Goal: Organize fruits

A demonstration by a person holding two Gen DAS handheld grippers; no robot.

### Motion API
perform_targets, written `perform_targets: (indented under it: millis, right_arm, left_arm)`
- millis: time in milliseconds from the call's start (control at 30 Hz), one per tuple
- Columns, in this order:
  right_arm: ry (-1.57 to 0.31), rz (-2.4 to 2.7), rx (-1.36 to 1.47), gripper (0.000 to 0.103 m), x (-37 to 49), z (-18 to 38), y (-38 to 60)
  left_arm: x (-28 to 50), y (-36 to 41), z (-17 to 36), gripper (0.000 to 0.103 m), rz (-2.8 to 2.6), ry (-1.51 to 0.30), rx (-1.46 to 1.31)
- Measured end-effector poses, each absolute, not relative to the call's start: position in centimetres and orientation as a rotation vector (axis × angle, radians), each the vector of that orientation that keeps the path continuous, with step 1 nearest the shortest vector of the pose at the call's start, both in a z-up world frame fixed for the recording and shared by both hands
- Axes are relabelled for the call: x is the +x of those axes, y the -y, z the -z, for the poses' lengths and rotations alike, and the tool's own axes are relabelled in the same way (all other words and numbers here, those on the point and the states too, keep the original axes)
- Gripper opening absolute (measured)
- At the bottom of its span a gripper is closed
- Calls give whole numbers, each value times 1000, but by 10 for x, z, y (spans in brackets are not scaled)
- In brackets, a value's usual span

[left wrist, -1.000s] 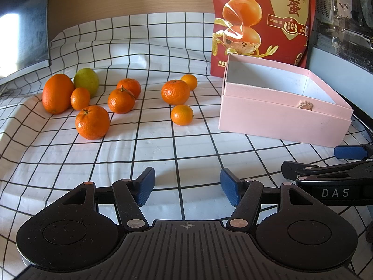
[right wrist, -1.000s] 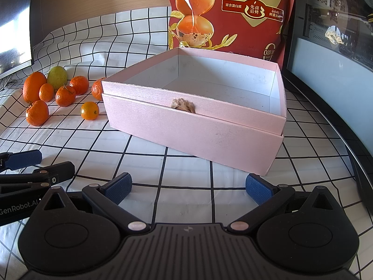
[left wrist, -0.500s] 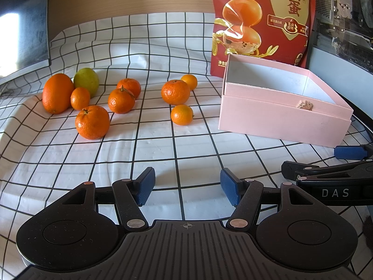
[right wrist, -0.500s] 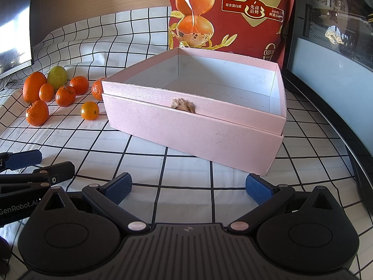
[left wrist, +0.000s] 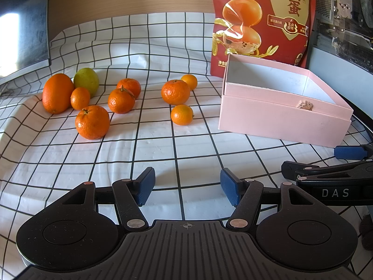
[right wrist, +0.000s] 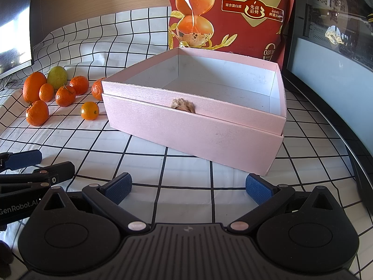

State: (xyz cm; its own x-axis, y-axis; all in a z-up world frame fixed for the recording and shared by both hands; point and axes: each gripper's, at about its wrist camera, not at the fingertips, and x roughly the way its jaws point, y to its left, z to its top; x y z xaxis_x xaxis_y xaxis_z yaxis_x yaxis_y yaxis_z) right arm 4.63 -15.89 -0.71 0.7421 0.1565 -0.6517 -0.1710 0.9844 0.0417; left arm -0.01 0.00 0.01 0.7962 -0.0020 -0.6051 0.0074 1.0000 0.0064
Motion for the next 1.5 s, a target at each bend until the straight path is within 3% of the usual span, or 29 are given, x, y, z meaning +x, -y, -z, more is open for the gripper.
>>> perform_targets:
  millis: [367,567,667,733,867,1167,1500]
  right_arm:
    - [-791,-230,-47,103,54,4,156]
    - [-879,-244,-63,103,54,-3,160]
    - [-906,-242,-72,103,51,-6,158]
    - [-945,-249,-71,91,55,-12,152]
    - [-865,-373,-59,91,43,-37,116]
    - [-769,-481,-157,91,34,-53,35]
    - [-811,-496,-205,91,20,-37,33]
  left_arm:
    - [-22,-26,-22,64,-15,-658,-58]
    - [-85,-102,-73,64,-299,-578,-55]
    - [-112,-149,-77,64,-493,-637,-129]
    - [-124,-180,-73,64,-564,-716,-243]
    - [-137,-218,-68,65,-586,-726,-438]
    - [-124,-217,-64,70,-544,-724,-397]
    - [-88,-212,-49,67,-440,-807,-358]
